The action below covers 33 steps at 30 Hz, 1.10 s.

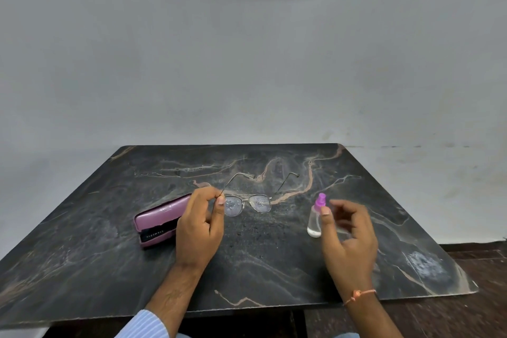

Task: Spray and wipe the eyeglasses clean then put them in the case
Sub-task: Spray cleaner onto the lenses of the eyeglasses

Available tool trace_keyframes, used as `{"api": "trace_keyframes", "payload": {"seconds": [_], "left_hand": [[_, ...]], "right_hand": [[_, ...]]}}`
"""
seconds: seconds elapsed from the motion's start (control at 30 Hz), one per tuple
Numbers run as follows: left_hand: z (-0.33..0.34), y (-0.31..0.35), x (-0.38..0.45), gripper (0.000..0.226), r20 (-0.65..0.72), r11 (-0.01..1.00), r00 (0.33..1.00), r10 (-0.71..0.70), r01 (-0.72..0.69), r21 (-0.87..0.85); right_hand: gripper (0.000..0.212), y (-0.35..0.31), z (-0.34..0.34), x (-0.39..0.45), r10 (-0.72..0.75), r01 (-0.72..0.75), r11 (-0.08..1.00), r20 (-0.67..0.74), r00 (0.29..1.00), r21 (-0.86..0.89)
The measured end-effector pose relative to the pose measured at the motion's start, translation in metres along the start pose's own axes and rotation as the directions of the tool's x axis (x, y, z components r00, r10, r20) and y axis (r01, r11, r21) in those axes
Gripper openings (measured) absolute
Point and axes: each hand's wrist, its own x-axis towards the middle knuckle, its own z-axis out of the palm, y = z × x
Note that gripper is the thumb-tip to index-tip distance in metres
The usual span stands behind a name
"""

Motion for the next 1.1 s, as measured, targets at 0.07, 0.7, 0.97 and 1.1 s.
{"api": "trace_keyframes", "payload": {"seconds": [0.07, 0.7, 0.97, 1.1], "left_hand": [[-0.001, 0.002, -0.001, 0.01, -0.005, 1.0, 1.0, 0.02, -0.02, -0.006], [-0.056, -0.01, -0.002, 0.01, 0.261, 0.908, 0.888, 0.378, -0.411, 0.083], [-0.063, -0.019, 0.014, 0.022, 0.49, 0.747, 0.722, 0.488, -0.636, 0.193], [-0.06, -0.018, 0.02, 0.022, 0.537, 0.698, 0.674, 0.506, -0.686, 0.203]], "right_hand": [[0.031, -0.015, -0.004, 0.002, 0.28, -0.306, 0.936, 0.16, 0.947, 0.173], [0.018, -0.024, 0.006, 0.031, 0.658, -0.921, 0.386, 0.717, 0.232, -0.056], [0.038, -0.001, 0.003, 0.021, 0.71, -0.847, 0.522, 0.601, 0.366, -0.101], [0.035, 0.003, 0.003, 0.017, 0.704, -0.831, 0.548, 0.592, 0.392, -0.101]]}}
